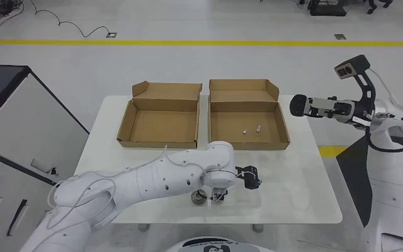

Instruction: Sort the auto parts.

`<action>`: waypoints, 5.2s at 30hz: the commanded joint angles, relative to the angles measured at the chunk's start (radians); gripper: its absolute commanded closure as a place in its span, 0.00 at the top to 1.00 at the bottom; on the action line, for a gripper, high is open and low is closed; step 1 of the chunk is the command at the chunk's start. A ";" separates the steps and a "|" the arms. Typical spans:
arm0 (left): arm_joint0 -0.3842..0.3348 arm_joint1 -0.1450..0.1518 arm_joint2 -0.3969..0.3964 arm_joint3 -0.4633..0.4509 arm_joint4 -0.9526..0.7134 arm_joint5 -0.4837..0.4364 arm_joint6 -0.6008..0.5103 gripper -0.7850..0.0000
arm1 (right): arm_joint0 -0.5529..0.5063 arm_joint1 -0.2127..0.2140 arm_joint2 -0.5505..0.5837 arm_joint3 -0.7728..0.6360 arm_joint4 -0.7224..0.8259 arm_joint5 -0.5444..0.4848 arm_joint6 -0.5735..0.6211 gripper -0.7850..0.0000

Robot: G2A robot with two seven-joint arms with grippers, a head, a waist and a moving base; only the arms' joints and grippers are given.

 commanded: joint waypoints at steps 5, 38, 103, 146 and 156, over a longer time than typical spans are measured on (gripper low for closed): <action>0.006 0.004 0.000 0.010 0.013 0.000 0.000 0.48 | 0.000 0.000 0.000 0.000 0.000 0.000 0.000 1.00; 0.033 -0.020 0.000 0.054 0.044 0.000 0.000 0.36 | 0.000 0.000 0.000 0.000 0.000 0.000 0.000 1.00; -0.242 0.343 -0.233 -0.424 -0.242 0.019 0.115 0.00 | 0.000 0.000 0.000 0.000 0.000 0.000 0.000 1.00; 0.366 0.549 -0.684 -0.322 -0.479 -0.728 1.188 0.00 | 0.000 0.000 0.000 0.000 0.000 0.000 0.000 1.00; 0.408 0.532 -0.669 -0.422 -0.492 -0.728 1.468 0.00 | 0.000 0.000 0.000 0.000 0.000 0.000 0.000 1.00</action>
